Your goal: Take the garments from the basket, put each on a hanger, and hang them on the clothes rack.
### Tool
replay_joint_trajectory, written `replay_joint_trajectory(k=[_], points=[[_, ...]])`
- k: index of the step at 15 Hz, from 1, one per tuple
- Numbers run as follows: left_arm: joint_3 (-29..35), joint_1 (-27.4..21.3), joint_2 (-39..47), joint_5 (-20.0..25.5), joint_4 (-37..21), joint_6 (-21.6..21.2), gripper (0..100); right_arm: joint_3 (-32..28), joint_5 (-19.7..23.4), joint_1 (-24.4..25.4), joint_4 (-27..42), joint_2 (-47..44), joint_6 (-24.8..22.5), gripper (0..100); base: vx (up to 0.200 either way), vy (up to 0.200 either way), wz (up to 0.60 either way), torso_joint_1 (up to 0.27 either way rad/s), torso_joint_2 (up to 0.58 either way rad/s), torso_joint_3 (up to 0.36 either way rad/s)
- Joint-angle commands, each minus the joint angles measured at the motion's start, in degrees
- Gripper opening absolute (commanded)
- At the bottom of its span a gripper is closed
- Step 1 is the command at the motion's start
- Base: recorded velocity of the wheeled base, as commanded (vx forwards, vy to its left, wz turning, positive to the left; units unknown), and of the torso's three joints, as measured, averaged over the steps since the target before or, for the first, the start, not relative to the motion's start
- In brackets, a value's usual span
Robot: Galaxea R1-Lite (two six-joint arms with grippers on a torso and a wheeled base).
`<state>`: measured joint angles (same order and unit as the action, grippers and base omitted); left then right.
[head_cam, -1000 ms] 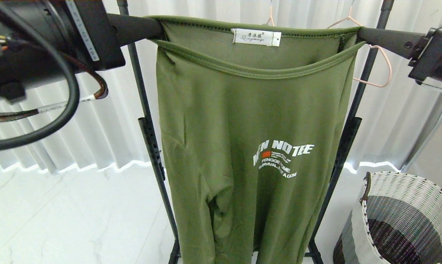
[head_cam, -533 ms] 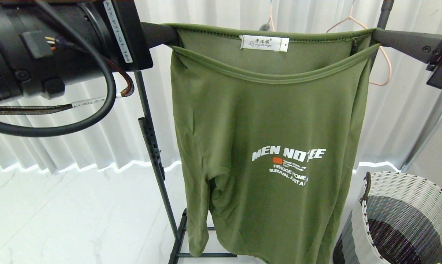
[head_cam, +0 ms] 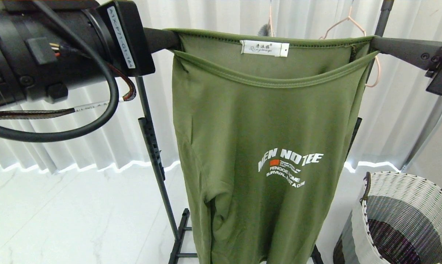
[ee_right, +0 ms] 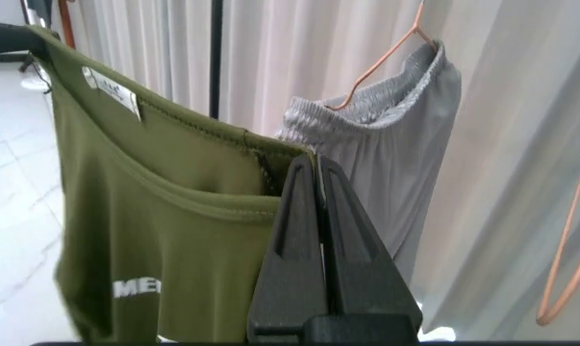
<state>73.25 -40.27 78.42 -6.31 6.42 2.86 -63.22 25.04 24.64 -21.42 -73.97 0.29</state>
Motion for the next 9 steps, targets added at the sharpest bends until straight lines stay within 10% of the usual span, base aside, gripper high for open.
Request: replay_joint_trajectory(k=[1, 7, 9], points=[[-1.1, 0.0, -0.6, 0.0, 0.1, 0.0, 0, 0.0, 0.0, 0.1, 1.2, 0.6, 0.0, 100, 0.000, 0.000, 0.00, 0.000, 0.00, 0.000], [-3.6, 1.3, -1.2, -0.8, 0.1, 0.3, 0, 8.1, -0.2, -2.9, 1.6, 4.5, -0.6, 100, 0.000, 0.000, 0.00, 0.000, 0.00, 0.000], [-10.7, 4.2, -4.2, -0.7, 0.1, 0.2, 0, 13.3, 0.0, -12.8, 3.0, 4.8, -6.2, 100, 0.000, 0.000, 0.00, 0.000, 0.00, 0.000]])
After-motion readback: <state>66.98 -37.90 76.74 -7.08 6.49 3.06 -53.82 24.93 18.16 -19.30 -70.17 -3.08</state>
